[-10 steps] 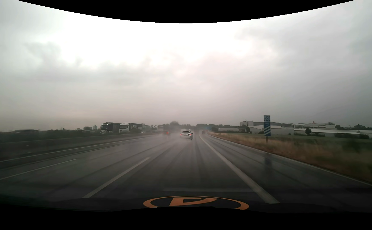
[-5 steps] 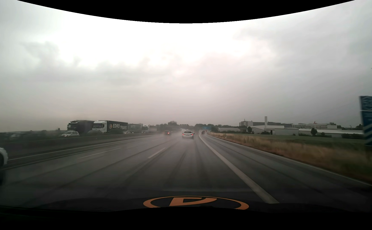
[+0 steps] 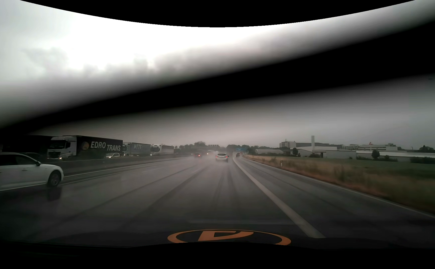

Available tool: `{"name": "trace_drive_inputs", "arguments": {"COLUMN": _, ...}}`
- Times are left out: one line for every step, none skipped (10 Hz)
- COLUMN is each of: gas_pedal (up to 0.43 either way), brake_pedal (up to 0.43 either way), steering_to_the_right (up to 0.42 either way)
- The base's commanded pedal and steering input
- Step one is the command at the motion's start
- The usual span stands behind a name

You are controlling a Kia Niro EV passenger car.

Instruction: Follow the waypoints while adhering to traffic rules and regulations

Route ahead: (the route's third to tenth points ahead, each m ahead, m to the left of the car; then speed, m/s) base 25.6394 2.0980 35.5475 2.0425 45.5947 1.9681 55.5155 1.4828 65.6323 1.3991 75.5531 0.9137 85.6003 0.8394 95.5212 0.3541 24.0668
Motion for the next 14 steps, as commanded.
{"name": "trace_drive_inputs", "arguments": {"gas_pedal": 0.028, "brake_pedal": 0.0, "steering_to_the_right": 0.001}}
{"name": "trace_drive_inputs", "arguments": {"gas_pedal": 0.02, "brake_pedal": 0.0, "steering_to_the_right": 0.001}}
{"name": "trace_drive_inputs", "arguments": {"gas_pedal": 0.02, "brake_pedal": 0.0, "steering_to_the_right": 0.001}}
{"name": "trace_drive_inputs", "arguments": {"gas_pedal": 0.02, "brake_pedal": 0.0, "steering_to_the_right": 0.001}}
{"name": "trace_drive_inputs", "arguments": {"gas_pedal": 0.02, "brake_pedal": 0.0, "steering_to_the_right": 0.001}}
{"name": "trace_drive_inputs", "arguments": {"gas_pedal": 0.02, "brake_pedal": 0.0, "steering_to_the_right": 0.001}}
{"name": "trace_drive_inputs", "arguments": {"gas_pedal": 0.028, "brake_pedal": 0.0, "steering_to_the_right": 0.001}}
{"name": "trace_drive_inputs", "arguments": {"gas_pedal": 0.028, "brake_pedal": 0.0, "steering_to_the_right": 0.001}}
{"name": "trace_drive_inputs", "arguments": {"gas_pedal": 0.039, "brake_pedal": 0.0, "steering_to_the_right": 0.001}}
{"name": "trace_drive_inputs", "arguments": {"gas_pedal": 0.039, "brake_pedal": 0.0, "steering_to_the_right": 0.001}}
{"name": "trace_drive_inputs", "arguments": {"gas_pedal": 0.039, "brake_pedal": 0.0, "steering_to_the_right": 0.002}}
{"name": "trace_drive_inputs", "arguments": {"gas_pedal": 0.039, "brake_pedal": 0.0, "steering_to_the_right": 0.003}}
{"name": "trace_drive_inputs", "arguments": {"gas_pedal": 0.047, "brake_pedal": 0.0, "steering_to_the_right": 0.004}}
{"name": "trace_drive_inputs", "arguments": {"gas_pedal": 0.047, "brake_pedal": 0.0, "steering_to_the_right": 0.004}}
